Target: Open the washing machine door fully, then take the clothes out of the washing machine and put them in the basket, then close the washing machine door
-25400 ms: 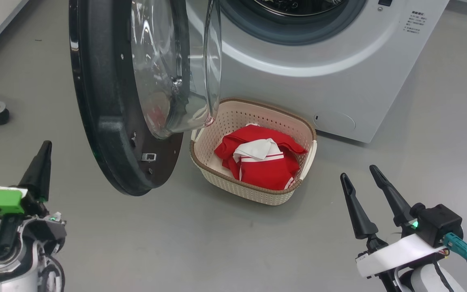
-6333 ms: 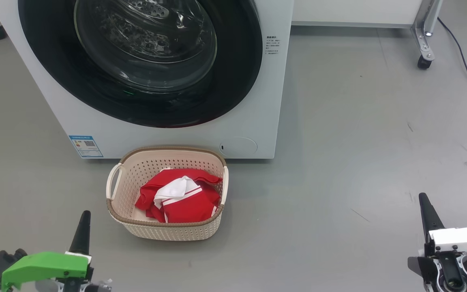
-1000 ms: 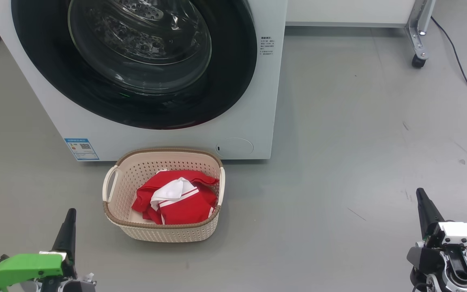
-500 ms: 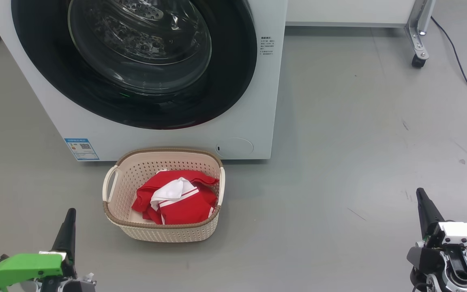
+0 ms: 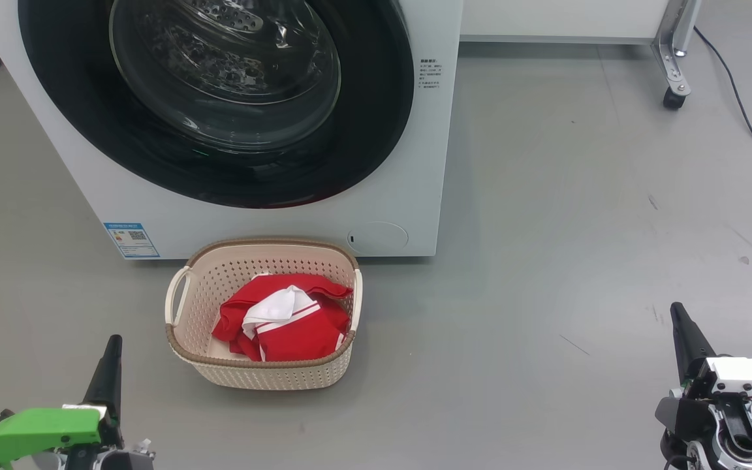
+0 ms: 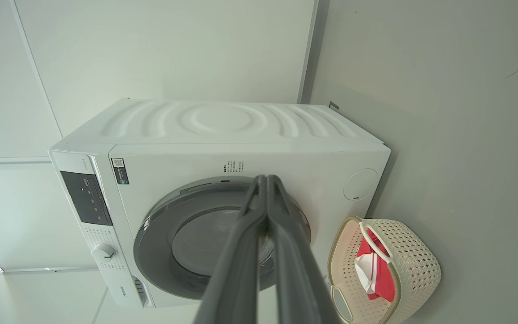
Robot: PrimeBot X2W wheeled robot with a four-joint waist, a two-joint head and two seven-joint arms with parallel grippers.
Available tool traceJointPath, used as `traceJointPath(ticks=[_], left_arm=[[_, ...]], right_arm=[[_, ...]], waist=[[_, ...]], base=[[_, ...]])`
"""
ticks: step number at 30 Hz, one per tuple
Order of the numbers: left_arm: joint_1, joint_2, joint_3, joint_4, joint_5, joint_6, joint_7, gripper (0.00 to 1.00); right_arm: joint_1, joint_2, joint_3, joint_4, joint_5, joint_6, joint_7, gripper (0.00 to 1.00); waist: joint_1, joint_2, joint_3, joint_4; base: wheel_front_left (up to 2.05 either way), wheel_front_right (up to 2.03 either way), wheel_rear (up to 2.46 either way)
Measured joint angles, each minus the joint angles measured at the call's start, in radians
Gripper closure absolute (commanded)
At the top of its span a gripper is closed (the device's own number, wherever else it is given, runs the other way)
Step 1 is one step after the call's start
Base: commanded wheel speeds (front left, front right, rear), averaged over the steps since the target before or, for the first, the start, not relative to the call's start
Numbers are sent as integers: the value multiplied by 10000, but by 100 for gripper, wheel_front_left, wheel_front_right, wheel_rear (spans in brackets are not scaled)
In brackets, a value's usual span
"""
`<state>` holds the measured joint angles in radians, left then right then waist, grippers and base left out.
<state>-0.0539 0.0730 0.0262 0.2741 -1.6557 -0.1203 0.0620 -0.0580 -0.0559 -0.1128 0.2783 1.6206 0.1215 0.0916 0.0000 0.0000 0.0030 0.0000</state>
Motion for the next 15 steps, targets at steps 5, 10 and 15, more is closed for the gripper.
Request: traceJointPath(ticks=[5, 10, 15], left_arm=[[0, -2, 4, -2, 2, 0, 0, 100], [0, -2, 8, -4, 12, 0, 0, 100], [0, -4, 10, -6, 12, 0, 0, 100]], right_arm=[[0, 2, -2, -2, 0, 0, 0, 100], [0, 2, -6, -4, 0, 0, 0, 100], [0, 4, -8, -6, 0, 0, 0, 100]], waist=[[0, 0, 0, 0], [0, 0, 0, 0], [0, 0, 0, 0]], base=[[0, 0, 0], [0, 0, 0], [0, 0, 0]])
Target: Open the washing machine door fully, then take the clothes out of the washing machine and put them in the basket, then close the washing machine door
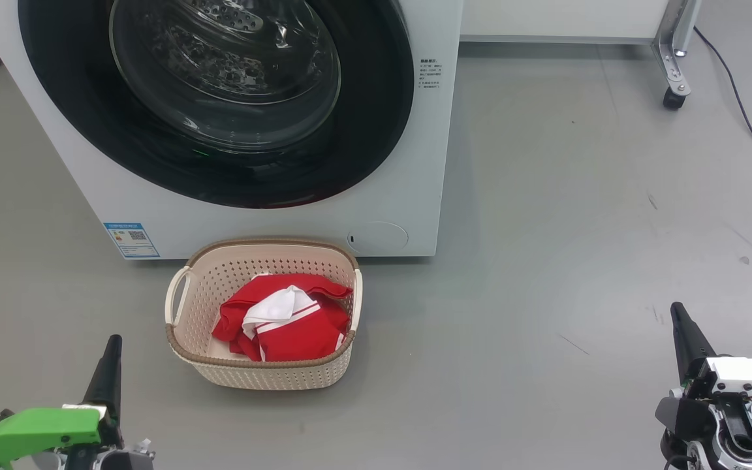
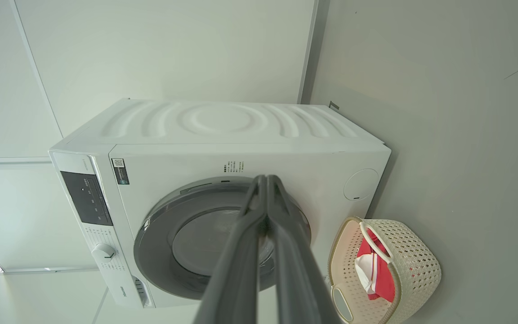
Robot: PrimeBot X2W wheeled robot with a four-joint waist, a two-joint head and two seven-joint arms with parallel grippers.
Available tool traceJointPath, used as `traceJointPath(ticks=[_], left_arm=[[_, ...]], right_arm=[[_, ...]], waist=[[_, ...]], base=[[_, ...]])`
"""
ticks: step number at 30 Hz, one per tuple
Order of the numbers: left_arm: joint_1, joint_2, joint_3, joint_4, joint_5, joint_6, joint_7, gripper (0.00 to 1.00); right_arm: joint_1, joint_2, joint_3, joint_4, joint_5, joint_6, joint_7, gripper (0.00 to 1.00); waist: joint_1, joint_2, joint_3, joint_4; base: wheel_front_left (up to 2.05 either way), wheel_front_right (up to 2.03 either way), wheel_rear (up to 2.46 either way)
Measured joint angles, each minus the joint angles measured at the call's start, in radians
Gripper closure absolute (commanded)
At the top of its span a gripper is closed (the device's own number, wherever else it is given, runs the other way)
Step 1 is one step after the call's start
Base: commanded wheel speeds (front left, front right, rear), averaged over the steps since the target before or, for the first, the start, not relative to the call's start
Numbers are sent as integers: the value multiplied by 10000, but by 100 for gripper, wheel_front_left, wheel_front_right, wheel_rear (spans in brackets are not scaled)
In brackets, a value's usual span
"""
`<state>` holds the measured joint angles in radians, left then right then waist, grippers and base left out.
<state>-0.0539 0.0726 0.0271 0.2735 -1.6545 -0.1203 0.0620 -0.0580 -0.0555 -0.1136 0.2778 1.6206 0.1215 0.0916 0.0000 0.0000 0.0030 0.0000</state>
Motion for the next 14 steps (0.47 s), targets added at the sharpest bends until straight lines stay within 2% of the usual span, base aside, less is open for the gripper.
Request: traceJointPath(ticks=[14], left_arm=[[0, -4, 10, -6, 0, 0, 75, 100]], right_arm=[[0, 8, -4, -4, 0, 0, 2, 100]], waist=[[0, 0, 0, 0]], base=[[0, 0, 0]])
